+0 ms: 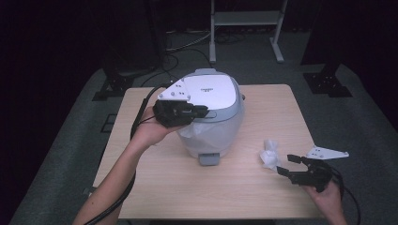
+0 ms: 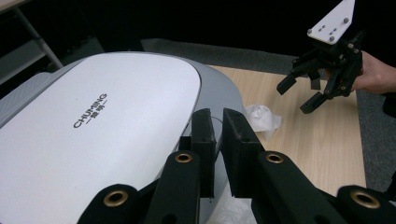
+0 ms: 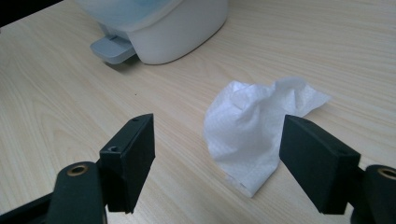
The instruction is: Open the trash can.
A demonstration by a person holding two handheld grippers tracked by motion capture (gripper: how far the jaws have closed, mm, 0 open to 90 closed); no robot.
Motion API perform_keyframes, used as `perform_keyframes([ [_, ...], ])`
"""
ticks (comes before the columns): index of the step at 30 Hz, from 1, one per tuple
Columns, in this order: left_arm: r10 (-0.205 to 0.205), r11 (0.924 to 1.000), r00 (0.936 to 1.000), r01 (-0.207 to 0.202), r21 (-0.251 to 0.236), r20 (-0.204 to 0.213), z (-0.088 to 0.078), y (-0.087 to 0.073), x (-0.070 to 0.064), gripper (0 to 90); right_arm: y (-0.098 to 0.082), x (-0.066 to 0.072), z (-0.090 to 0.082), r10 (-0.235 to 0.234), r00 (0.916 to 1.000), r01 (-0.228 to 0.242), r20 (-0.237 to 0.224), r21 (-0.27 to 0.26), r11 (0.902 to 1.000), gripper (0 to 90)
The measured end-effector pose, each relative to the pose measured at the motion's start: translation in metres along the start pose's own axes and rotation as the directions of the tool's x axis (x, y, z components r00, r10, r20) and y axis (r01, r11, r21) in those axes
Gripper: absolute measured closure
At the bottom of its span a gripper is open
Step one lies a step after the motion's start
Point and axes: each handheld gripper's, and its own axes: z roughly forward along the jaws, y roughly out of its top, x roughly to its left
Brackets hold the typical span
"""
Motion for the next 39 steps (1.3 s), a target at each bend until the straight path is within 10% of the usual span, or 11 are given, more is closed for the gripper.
perform_keyframes([
  [39, -0.038, 0.9993, 0.9988, 0.038, 0.007, 0.031, 0.024, -0.001, 0.012, 82.5, 0.000, 0.000, 0.000, -0.003, 1.0000, 0.003, -0.007, 0.003, 1.0000, 25.6],
])
